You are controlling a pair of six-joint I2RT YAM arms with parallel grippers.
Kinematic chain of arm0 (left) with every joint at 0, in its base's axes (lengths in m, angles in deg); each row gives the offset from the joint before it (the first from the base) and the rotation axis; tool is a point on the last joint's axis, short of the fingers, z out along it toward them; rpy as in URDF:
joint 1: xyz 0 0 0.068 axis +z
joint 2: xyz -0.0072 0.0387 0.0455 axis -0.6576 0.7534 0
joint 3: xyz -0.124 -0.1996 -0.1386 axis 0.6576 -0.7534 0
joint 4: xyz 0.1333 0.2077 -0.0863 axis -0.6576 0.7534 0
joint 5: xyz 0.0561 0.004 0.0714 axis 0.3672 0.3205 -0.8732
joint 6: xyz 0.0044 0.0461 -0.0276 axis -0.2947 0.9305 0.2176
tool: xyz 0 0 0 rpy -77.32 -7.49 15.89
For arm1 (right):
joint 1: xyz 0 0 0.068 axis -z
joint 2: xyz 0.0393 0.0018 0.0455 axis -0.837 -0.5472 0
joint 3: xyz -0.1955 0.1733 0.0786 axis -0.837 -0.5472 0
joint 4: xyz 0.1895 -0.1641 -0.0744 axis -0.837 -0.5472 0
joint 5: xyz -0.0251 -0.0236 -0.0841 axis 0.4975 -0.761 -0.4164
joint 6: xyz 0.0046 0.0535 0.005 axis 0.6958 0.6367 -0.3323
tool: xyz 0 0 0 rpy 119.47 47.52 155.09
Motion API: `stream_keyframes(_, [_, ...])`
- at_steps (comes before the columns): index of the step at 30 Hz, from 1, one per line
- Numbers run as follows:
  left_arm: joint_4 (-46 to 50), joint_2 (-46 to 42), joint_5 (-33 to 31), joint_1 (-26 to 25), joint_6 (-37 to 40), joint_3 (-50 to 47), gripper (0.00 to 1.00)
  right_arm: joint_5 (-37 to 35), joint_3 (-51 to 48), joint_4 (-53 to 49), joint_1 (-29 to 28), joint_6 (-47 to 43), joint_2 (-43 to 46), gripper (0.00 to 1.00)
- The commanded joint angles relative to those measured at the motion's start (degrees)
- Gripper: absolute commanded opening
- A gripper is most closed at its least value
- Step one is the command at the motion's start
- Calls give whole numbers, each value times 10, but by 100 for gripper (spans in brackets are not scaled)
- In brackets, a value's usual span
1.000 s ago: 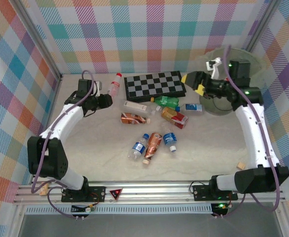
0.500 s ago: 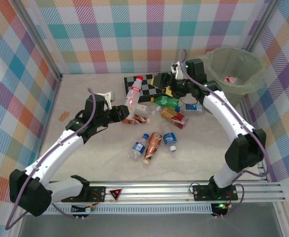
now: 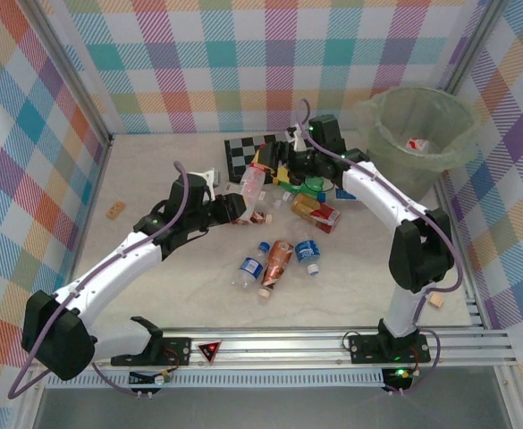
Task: Put the plastic bottles in the bin
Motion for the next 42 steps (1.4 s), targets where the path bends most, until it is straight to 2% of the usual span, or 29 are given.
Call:
stream_keyframes(1, [-25,2,-3,-6,-9,19,46,25,29,37,-4,15,-13,82])
stream_keyframes(6, [-29,4,-1,-7,-10,20,46,16,40,26,-8,8,-29,75])
stream_keyframes(14, [-27,6,-1,-7,-9,21,46,2,50,26,-10,2,-49,53])
stream_keyframes(20, [-25,5,-3,-8,-11,21,48,-15,60,8,-9,-13,-43,49])
stream_keyframes(22, [-22,3,-1,-7,-11,23,57,-26,69,-7,-9,-22,-40,48])
stream_keyframes(24, [-19,-1,3,-8,-9,24,81,-37,77,-18,-8,-32,-35,47])
stream_keyframes(26, [-13,-6,11,-8,-5,26,93,-49,84,-26,-4,-37,-28,46])
stream_keyframes(27, [-9,-10,15,-8,-4,25,96,-54,90,-32,-1,-42,-24,45])
stream_keyframes(34, [13,-40,9,-7,1,21,100,-96,128,-96,40,-88,19,43])
stream_keyframes(40, [30,-36,1,-7,8,22,100,-151,147,-150,109,-134,81,39])
stream_keyframes(42, [34,-29,0,-8,8,23,100,-181,152,-166,138,-153,107,31])
